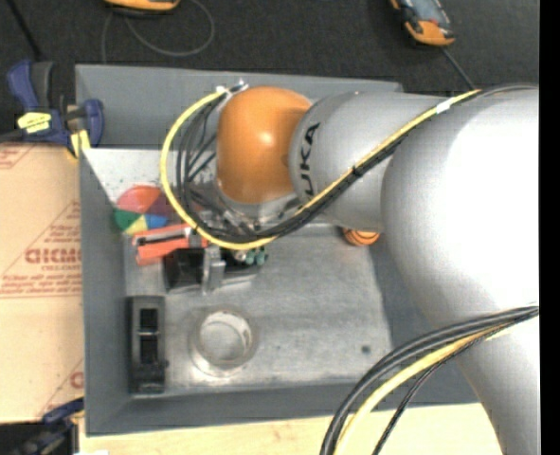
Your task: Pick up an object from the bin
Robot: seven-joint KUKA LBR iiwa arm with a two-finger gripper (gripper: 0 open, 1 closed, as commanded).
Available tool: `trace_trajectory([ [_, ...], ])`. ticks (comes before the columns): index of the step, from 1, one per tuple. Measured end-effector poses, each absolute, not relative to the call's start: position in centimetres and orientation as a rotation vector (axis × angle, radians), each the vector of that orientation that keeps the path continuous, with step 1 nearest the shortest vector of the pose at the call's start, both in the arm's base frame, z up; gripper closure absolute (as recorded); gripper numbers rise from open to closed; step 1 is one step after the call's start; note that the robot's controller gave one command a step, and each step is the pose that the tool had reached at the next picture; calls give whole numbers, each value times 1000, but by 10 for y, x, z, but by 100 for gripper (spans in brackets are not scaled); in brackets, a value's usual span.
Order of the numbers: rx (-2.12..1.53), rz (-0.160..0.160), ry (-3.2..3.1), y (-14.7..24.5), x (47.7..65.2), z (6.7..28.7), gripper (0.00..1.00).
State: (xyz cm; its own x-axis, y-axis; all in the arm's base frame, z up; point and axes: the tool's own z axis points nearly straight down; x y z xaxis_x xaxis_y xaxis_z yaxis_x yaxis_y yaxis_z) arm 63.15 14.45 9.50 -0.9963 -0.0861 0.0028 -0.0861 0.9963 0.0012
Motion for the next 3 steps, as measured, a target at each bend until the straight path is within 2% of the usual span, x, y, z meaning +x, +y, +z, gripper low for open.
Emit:
trace_trajectory([
  [2,133,-1,-3140,144,633,125,100],
  [3,133,-2,-3142,144,633,130,100],
])
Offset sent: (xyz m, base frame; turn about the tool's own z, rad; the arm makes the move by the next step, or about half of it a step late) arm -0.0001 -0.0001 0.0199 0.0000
